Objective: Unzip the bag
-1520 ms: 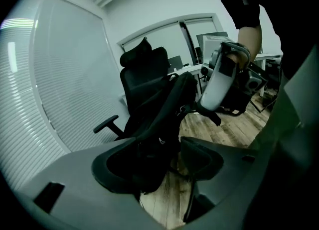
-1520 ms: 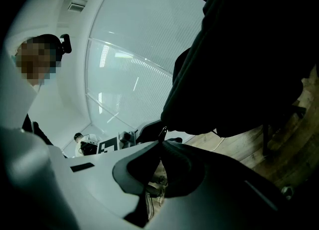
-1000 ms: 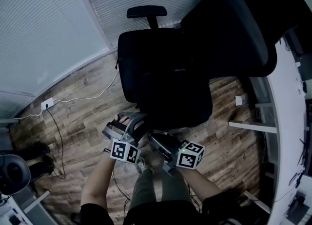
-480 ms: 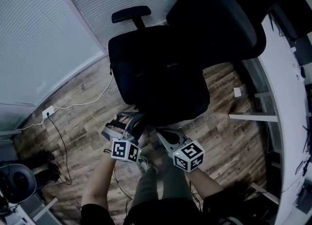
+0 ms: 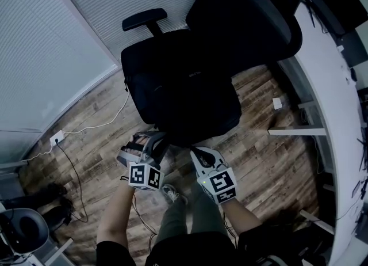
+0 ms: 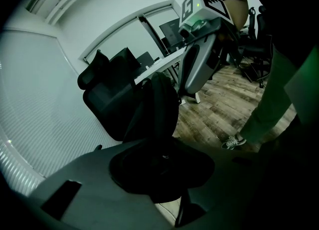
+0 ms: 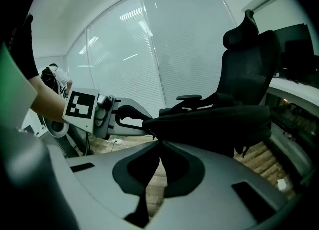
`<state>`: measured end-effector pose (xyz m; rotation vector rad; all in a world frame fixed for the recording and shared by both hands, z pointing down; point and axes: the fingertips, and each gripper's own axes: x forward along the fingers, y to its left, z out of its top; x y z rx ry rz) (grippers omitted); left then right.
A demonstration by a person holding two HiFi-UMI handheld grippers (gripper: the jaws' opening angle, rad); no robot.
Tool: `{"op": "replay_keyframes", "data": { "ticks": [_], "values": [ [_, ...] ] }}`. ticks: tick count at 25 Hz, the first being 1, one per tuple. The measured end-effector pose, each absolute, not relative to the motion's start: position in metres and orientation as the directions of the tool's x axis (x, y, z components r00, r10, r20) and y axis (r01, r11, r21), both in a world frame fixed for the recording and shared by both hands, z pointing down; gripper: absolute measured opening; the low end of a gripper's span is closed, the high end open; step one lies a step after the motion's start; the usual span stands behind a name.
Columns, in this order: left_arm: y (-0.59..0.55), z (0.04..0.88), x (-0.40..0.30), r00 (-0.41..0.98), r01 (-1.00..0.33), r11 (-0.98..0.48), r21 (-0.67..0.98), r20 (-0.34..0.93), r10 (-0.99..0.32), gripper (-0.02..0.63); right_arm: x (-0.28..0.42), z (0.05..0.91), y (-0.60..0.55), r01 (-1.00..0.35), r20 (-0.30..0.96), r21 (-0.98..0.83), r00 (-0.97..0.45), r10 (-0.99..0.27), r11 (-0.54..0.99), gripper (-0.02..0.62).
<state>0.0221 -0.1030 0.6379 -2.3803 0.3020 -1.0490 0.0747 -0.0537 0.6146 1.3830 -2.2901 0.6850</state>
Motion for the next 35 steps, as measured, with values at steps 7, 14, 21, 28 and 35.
{"op": "replay_keyframes", "data": {
  "ticks": [7, 14, 21, 28, 35],
  "values": [
    [-0.105, 0.638, 0.021, 0.672, -0.006, -0.85, -0.526, 0.627, -0.394, 0.115, 0.098, 0.61, -0.055, -0.915, 0.543, -0.206, -0.401, -0.738, 0.346, 0.048],
    [-0.105, 0.636, 0.022, 0.67, -0.023, -0.86, -0.51, 0.63, -0.392, 0.115, 0.12, 0.606, -0.056, -0.931, 0.543, -0.198, -0.365, -0.756, 0.307, 0.048],
    [-0.106, 0.635, 0.024, 0.663, -0.042, -0.87, -0.492, 0.638, -0.393, 0.115, 0.151, 0.603, -0.059, -0.948, 0.548, -0.191, -0.318, -0.774, 0.255, 0.048],
    [-0.104, 0.635, 0.027, 0.658, -0.054, -0.877, -0.477, 0.644, -0.39, 0.115, 0.18, 0.603, -0.063, -0.961, 0.551, -0.182, -0.277, -0.787, 0.21, 0.048],
    [-0.107, 0.638, 0.028, 0.645, -0.069, -0.877, -0.476, 0.649, -0.403, 0.114, 0.208, 0.603, -0.07, -0.971, 0.559, -0.16, -0.237, -0.795, 0.177, 0.048]
  ]
}}
